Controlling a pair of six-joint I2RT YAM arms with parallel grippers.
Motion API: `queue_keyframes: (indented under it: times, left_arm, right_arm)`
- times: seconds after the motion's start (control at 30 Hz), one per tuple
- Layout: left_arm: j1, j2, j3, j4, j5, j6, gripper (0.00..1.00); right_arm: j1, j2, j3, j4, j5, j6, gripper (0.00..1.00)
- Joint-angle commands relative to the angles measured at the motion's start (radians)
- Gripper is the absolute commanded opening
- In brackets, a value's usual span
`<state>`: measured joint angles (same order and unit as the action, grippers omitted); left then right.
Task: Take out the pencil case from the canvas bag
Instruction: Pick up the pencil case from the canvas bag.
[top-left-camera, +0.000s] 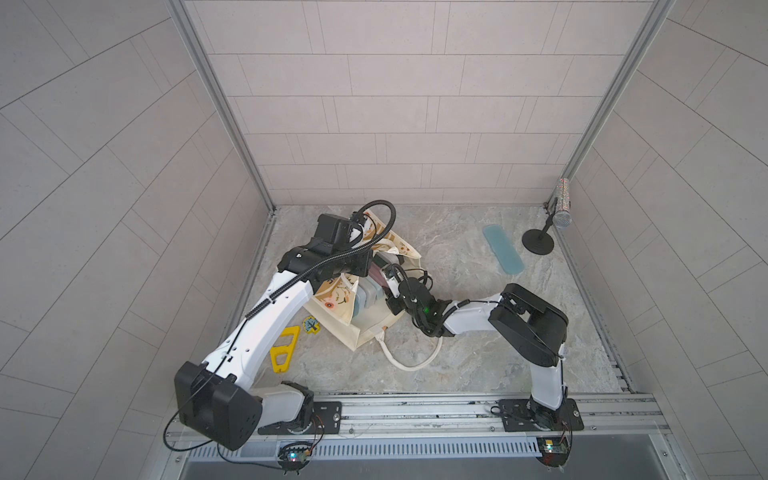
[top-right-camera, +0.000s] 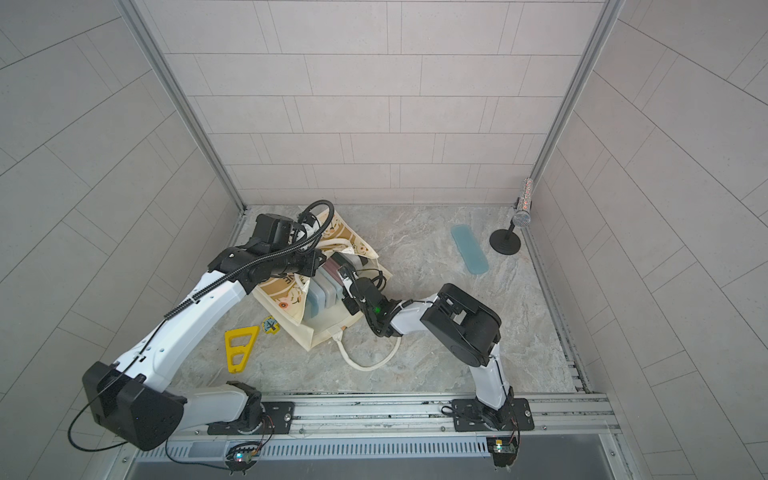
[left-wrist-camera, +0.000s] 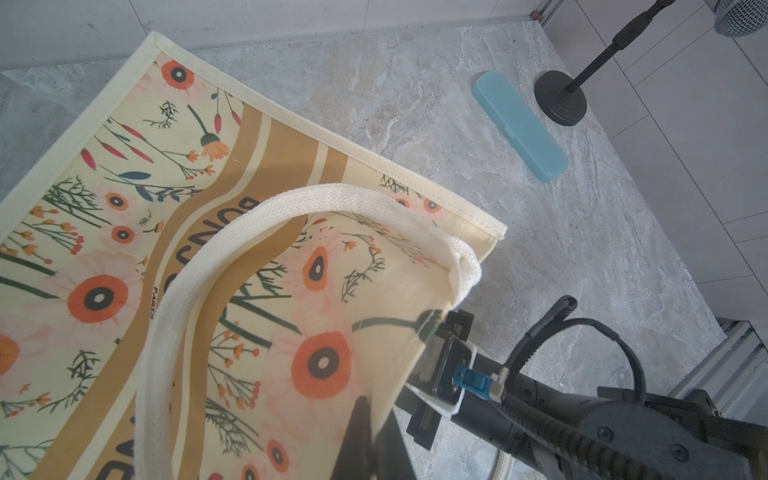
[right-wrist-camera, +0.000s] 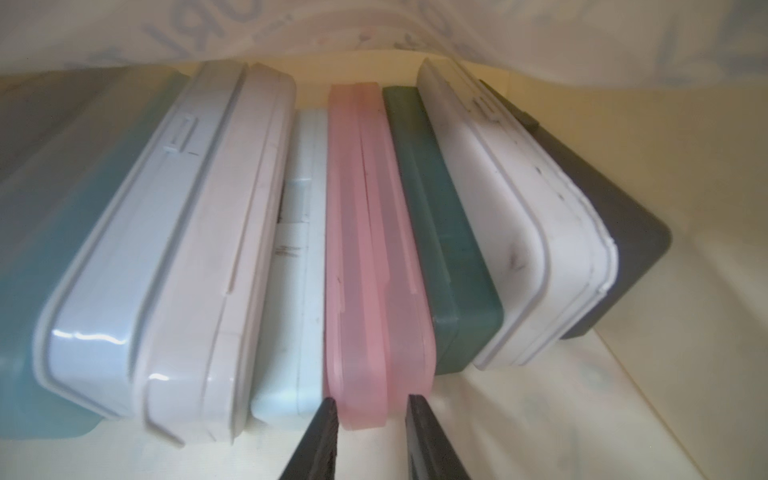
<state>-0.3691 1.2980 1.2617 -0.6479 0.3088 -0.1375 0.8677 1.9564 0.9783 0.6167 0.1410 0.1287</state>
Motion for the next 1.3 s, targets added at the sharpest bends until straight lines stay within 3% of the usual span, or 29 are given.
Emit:
queue_keyframes:
  times: [0.0, 0.17, 0.37, 0.67, 0.93, 1.27]
  left_arm:
    - [0.011, 0.000, 0.001, 0.031, 0.004, 0.006, 0.00]
    - [0.011, 0.000, 0.001, 0.031, 0.008, 0.007, 0.00]
    - [0.012, 0.000, 0.001, 0.033, 0.018, 0.006, 0.00]
    - [0.013, 0.004, 0.001, 0.034, 0.018, 0.004, 0.00]
    - [0.024, 0.011, 0.004, 0.033, 0.018, 0.000, 0.00]
    - [0.038, 0.009, 0.017, 0.033, 0.039, 0.000, 0.00]
  right_arm:
    - [-0.014, 0.009, 0.020, -0.021, 0.013, 0.020, 0.32]
    - [-0.018, 0.028, 0.053, -0.034, -0.060, 0.014, 0.32]
    - [-0.021, 0.073, 0.102, -0.059, -0.056, 0.015, 0.35]
    - [-0.028, 0.072, 0.097, -0.057, -0.078, 0.027, 0.19]
    - [-0.028, -0.013, 0.033, -0.062, -0.089, 0.023, 0.14]
    - [-0.029, -0.053, -0.034, -0.033, -0.088, 0.044, 0.19]
